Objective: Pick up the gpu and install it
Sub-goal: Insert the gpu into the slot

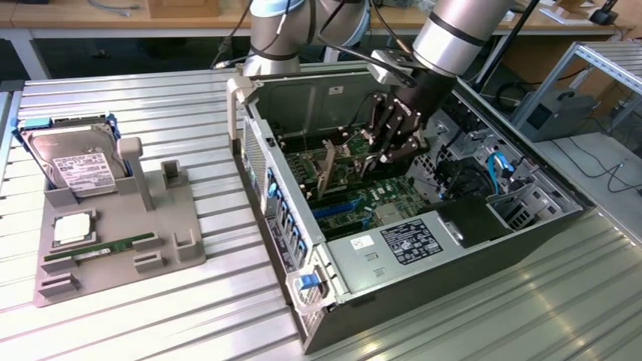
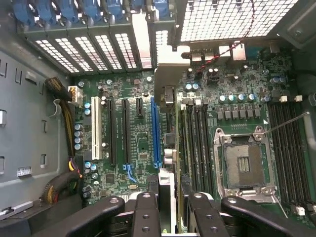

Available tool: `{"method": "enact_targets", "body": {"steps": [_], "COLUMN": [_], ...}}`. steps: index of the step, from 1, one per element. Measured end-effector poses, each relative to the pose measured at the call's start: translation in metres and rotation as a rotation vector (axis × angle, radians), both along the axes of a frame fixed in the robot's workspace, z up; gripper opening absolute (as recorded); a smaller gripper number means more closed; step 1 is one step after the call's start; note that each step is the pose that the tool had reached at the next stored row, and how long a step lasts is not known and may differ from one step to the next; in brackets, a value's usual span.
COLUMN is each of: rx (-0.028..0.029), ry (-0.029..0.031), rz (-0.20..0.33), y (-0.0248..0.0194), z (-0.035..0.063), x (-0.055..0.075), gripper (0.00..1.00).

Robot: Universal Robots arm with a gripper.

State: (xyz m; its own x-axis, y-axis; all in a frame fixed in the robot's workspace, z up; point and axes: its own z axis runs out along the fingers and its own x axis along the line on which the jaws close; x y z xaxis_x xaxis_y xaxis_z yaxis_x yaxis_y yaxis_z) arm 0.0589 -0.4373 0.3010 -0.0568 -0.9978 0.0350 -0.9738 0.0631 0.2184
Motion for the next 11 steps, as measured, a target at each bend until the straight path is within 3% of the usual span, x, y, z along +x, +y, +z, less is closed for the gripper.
{"method": "enact_targets", "body": {"steps": [1,4,11], "rx": [0.0000,0.0000,-0.0015], "ry": [0.0000,0.0000,0.0000], "rz": [0.000,0.004,0.005], "y": [-0.0040,-0.0090,-0.0096], "z": [-0.0001,-0.0009,-0.0060], "x": [-0.001,-0.003,-0.015], "gripper": [0.28,0.28,0.28]}}
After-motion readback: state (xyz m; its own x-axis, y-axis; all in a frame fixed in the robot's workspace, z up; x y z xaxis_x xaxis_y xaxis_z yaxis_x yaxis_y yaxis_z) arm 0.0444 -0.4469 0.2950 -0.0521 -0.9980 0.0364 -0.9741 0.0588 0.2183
